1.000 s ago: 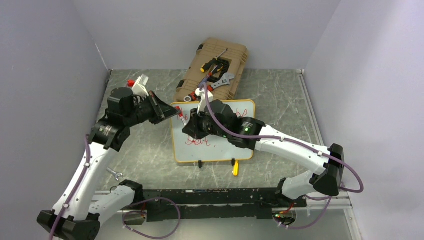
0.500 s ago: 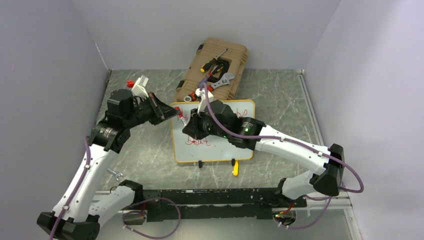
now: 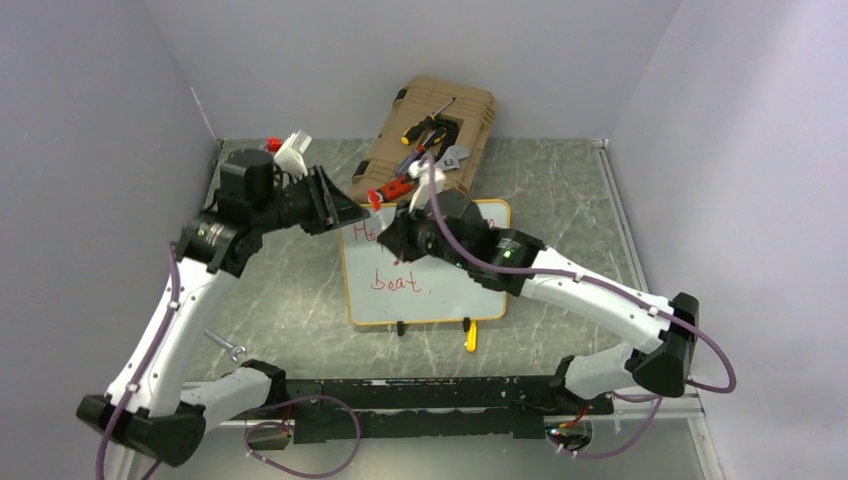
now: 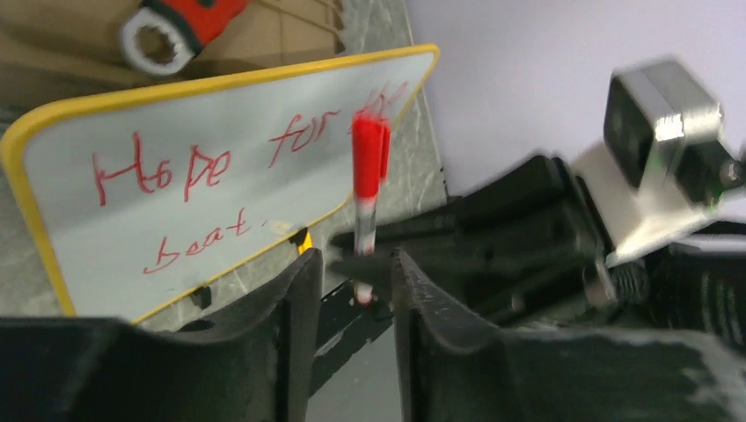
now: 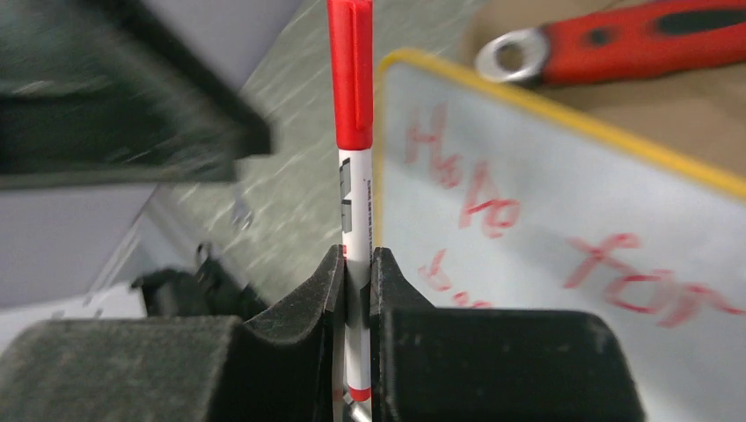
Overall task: Write a sentence on the whiteboard
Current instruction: Close the whiteboard marker at the center of the board, then place the whiteboard marker at the center of the board.
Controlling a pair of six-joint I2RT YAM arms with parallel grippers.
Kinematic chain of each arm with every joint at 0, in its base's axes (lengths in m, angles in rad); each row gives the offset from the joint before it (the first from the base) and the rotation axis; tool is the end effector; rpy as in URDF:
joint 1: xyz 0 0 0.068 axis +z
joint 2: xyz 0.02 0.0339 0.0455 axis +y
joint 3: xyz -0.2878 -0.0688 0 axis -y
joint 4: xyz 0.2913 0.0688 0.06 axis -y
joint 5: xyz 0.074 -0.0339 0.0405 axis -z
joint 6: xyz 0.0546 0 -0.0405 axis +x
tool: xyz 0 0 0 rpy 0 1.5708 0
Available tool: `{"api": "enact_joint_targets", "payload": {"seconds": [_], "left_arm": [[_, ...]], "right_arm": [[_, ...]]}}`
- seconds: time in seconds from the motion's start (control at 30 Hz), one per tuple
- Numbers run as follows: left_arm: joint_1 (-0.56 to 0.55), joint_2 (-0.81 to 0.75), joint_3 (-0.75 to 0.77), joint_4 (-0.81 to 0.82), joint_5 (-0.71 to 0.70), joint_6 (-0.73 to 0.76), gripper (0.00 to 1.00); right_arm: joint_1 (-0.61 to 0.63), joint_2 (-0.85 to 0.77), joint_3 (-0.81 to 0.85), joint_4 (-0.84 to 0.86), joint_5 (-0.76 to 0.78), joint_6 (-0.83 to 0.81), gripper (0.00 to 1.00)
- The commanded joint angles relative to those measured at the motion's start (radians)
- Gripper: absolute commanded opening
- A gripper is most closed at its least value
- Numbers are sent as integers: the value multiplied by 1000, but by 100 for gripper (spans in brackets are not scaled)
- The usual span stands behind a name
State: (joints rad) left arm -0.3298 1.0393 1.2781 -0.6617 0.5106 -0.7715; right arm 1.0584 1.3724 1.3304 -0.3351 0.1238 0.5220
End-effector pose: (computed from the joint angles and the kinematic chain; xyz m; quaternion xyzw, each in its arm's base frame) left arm 0.2316 -0.1075 0.4389 -0.0442 0.8228 -0.4556 0.3367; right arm 0.1902 0.3244 0.3962 -0.1852 0.8052 0.3626 0.4311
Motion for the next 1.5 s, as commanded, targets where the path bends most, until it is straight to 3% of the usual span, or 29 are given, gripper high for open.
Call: {"api": "enact_joint_targets", "payload": {"seconds": [0.0,0.2,0.33,0.43,0.57,0.73,1.0,1.3,1.47], "left_arm": [[-21,97,248,-180,39,145,48],[-21,141,342,-173,5,218,77],[-2,156,326,-227,-128,289,86],[68,120,208,-155,-168,285,88],[227,50,100,-90,-165,243,90],[293,-33,7,-131,-375,247,90],[293,-203,-156,-140,-535,274,90],[291,-326,-319,-146,-607,416,91],[283,-359,-336,-158,-629,425,92]], "right_arm": [[-61,-90,67,6,218,-57,0],[-89,-98,238,-259,416,-146,0],[-268,-103,310,-400,364,-153,0],[-420,-114,307,-473,325,-169,0],[-651,-180,203,-477,203,-178,0],[-871,-281,-89,-414,23,-111,0],[-897,-420,-550,-201,-65,63,0],[-898,-369,-713,-75,-13,59,1],[-898,-341,-734,-55,-7,61,35]]}}
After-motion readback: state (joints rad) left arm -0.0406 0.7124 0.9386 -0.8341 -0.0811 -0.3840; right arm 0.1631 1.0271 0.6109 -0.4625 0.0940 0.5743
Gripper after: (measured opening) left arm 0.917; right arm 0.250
